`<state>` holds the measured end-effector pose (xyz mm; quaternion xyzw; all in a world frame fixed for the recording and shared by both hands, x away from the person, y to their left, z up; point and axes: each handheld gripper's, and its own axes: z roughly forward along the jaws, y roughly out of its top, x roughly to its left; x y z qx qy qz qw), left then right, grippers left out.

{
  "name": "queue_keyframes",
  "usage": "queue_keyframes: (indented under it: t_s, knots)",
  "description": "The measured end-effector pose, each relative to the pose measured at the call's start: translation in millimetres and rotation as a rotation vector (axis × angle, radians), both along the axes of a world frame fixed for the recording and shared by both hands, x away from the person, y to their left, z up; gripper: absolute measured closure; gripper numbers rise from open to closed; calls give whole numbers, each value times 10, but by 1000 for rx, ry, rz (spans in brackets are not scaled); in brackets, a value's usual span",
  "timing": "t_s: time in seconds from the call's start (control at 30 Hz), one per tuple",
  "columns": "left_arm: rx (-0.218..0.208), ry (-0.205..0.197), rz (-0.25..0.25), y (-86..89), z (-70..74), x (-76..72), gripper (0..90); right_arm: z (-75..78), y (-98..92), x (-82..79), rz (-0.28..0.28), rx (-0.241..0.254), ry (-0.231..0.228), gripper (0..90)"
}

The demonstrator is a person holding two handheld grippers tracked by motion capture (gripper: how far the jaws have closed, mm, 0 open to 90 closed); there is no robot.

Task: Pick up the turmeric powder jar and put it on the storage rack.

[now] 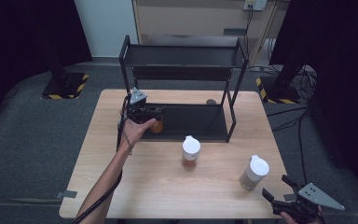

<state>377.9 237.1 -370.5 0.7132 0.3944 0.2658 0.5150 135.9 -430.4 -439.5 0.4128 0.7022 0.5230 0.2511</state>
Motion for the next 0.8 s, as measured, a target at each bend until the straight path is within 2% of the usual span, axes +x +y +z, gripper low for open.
queue_keyframes:
  t_s: [0.13, 0.33, 0.5, 0.63, 0.67, 0.8]
  knots:
    - [-1, -21, -31, 58, 59, -84, 24, 0, 2, -1, -2, -1, 1, 51]
    - [-33, -62, -68, 169, 98, -262, 25, 2, 7, -1, -5, -4, 1, 51]
    - [-24, -72, -100, 266, 158, -406, 24, 3, 7, -2, -5, -4, 0, 51]
    - [-48, -80, -125, 375, 182, -527, 23, 4, 9, -1, -5, -5, 1, 51]
    - [-55, -88, -139, 425, 183, -595, 22, 3, 9, -1, -4, -6, -1, 51]
    - [-46, -97, -163, 496, 172, -696, 18, 4, 10, -1, -6, -6, 1, 51]
